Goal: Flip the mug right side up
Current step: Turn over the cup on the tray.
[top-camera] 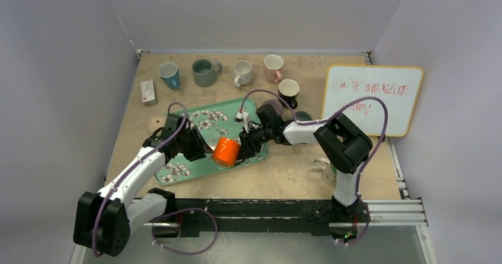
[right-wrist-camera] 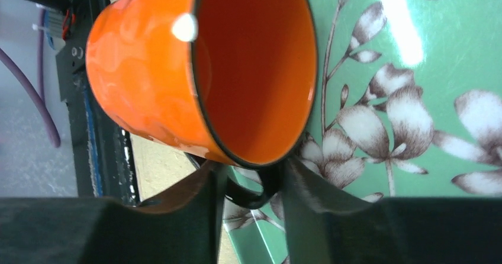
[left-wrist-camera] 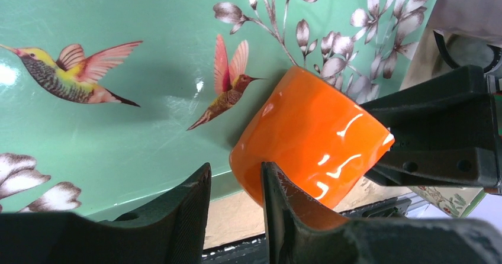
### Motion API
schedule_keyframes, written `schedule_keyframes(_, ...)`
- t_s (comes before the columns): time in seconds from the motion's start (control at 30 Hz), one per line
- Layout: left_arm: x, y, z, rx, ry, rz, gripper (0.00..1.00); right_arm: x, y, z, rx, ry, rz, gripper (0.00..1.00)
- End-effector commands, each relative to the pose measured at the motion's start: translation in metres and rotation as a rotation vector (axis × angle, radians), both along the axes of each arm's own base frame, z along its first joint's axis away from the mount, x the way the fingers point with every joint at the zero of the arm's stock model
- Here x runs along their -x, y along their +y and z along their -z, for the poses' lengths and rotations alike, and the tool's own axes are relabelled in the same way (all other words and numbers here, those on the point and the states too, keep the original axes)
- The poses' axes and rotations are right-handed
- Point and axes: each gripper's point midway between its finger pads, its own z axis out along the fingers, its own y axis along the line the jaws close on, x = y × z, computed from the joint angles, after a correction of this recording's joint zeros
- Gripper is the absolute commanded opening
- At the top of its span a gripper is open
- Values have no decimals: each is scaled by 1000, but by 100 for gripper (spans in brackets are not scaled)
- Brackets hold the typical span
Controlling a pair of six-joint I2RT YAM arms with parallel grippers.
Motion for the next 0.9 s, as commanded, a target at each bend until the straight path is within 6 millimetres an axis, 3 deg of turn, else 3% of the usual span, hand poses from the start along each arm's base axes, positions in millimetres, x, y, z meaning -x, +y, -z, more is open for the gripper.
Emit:
schedule_keyframes(0.0,8,-3,7,14,28,10,34,-5,14,-22,-80,-47,15,31)
schedule_keyframes(0.23,8,-3,6,16,23,11,34,-10,16,-52,-145,-96,56,0)
schedule_keyframes(0.4,4,-5,-7,23,-10,28,34,-11,17,-80,-191,-123,77,0)
schedule_keyframes(0.53,-5,-1,-40,-4,-113,50,38,-12,12,-98,-186,-152,106,0)
schedule_keyframes(0.77,-16,14,-101,-97,-284,84,55,-14,1,-125,-170,-196,164,0)
schedule_keyframes(0.87,-16,18,-120,-133,-336,116,69,-14,-8,-136,-152,-209,203,0)
